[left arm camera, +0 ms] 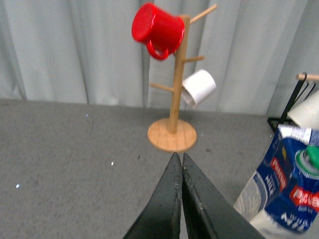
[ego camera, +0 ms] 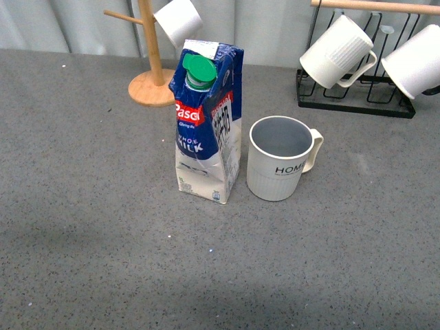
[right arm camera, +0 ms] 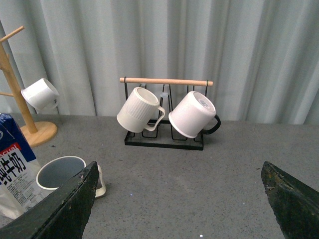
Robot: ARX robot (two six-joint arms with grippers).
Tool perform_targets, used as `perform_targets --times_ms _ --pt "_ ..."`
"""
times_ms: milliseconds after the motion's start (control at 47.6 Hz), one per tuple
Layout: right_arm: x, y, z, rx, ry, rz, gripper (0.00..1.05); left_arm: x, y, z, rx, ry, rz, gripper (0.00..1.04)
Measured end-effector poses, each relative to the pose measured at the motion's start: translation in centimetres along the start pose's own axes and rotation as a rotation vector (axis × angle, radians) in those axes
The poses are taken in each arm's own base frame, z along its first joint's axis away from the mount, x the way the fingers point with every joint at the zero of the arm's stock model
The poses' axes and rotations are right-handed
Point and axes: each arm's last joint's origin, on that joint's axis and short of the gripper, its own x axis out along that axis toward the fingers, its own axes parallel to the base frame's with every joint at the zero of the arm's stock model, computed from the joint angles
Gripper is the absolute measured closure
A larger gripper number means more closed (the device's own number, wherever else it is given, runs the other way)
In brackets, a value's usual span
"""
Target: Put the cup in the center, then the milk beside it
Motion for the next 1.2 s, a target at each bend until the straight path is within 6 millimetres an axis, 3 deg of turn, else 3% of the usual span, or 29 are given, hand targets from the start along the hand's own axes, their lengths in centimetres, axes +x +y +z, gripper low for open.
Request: perform_targets --times_ms 147,588,1197 --pt "0.0 0.0 0.0 0.0 0.0 0.0 0.09 -1.4 0.9 -0.8 0.006 0.029 0.007 1.01" --pt "0.0 0.0 0.0 0.0 0.0 0.0 0.09 -4.7 3.2 -0.3 0.003 0.014 0.015 1.01" --pt "0.0 0.0 0.0 0.0 0.0 0.0 0.09 -7.0 3.3 0.6 0.004 -0.015 0.013 1.01"
